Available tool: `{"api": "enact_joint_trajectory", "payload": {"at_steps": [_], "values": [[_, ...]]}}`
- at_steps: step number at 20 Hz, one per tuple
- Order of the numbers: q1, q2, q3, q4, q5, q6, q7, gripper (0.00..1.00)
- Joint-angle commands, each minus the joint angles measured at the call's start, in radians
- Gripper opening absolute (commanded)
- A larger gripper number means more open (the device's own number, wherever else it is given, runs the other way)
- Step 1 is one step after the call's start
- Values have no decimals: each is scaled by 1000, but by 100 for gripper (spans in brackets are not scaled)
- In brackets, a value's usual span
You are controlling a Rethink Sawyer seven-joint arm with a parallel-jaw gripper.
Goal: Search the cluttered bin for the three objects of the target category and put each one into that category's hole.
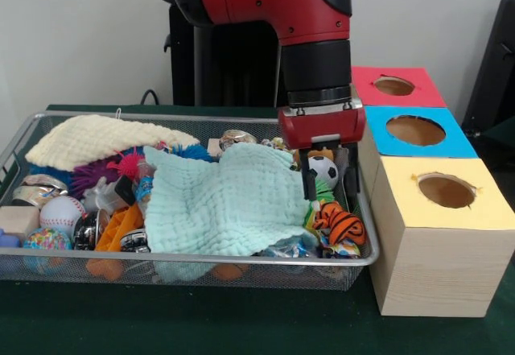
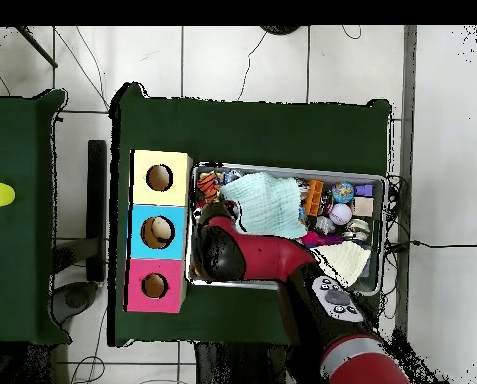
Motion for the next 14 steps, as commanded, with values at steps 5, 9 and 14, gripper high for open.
{"api": "enact_joint_trajectory", "payload": {"at_steps": [5,9,14], "values": [[45,37,24,-7,-32,-115,178,100],[61,53,3,-21,-33,-129,168,100],[66,41,-6,-33,-31,-116,155,100]]}}
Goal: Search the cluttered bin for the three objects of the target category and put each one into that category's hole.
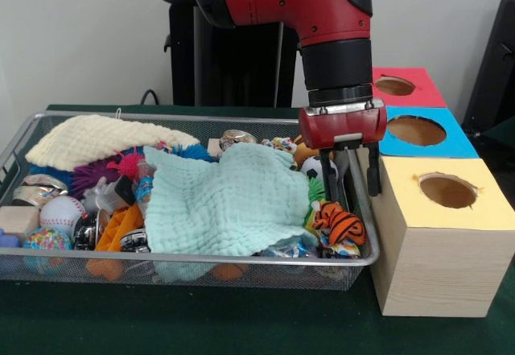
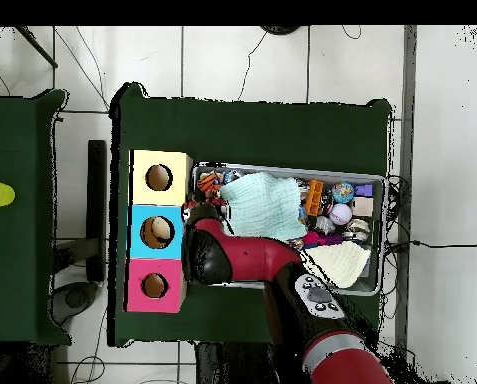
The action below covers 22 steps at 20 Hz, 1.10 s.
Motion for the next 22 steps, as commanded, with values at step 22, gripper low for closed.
{"api": "enact_joint_trajectory", "payload": {"at_steps": [22], "values": [[134,-12,-143,-181,-43,163,36,100]]}}
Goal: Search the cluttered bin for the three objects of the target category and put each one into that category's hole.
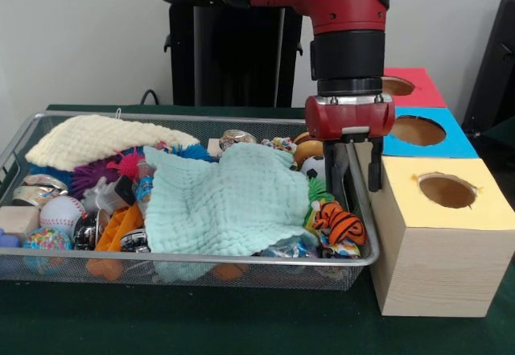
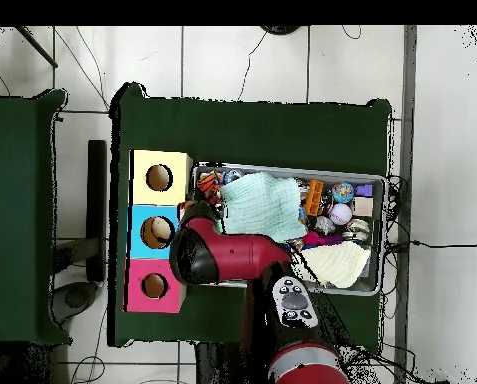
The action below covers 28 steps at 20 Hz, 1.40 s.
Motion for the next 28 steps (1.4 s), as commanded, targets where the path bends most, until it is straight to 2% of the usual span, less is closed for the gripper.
{"api": "enact_joint_trajectory", "payload": {"at_steps": [1,9,11,24,28], "values": [[1,21,-11,-131,-42,106,37,100],[18,67,-23,-221,-41,123,33,100],[11,78,-19,-224,-48,127,31,100],[-62,99,26,-195,-113,167,9,100],[-88,86,43,-165,-135,177,10,100]]}}
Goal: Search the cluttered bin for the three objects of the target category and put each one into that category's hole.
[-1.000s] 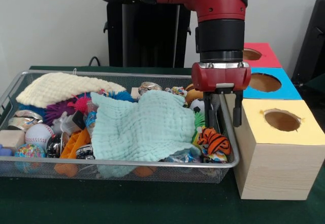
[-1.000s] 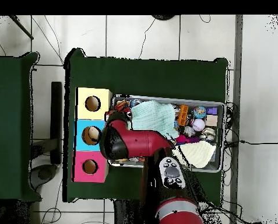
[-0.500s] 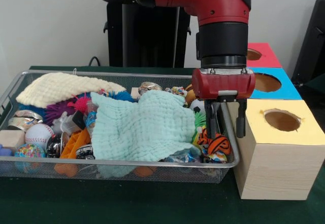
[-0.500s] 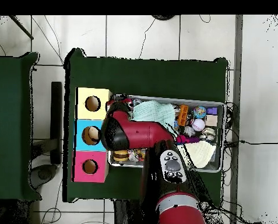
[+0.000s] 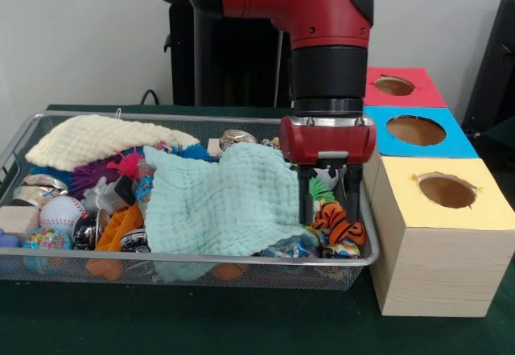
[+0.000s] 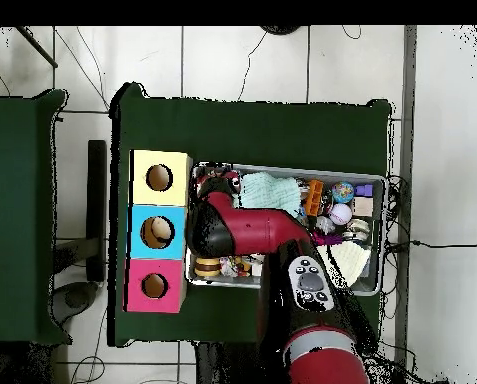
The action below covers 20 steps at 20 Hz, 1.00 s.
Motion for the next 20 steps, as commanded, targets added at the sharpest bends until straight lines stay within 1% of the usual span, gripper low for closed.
{"api": "enact_joint_trajectory", "payload": {"at_steps": [1,9,13,20], "values": [[-65,33,62,6,-85,133,9,100],[-97,13,95,60,-121,140,33,100],[-84,14,94,62,-115,137,54,100],[-72,3,98,94,-107,135,73,100]]}}
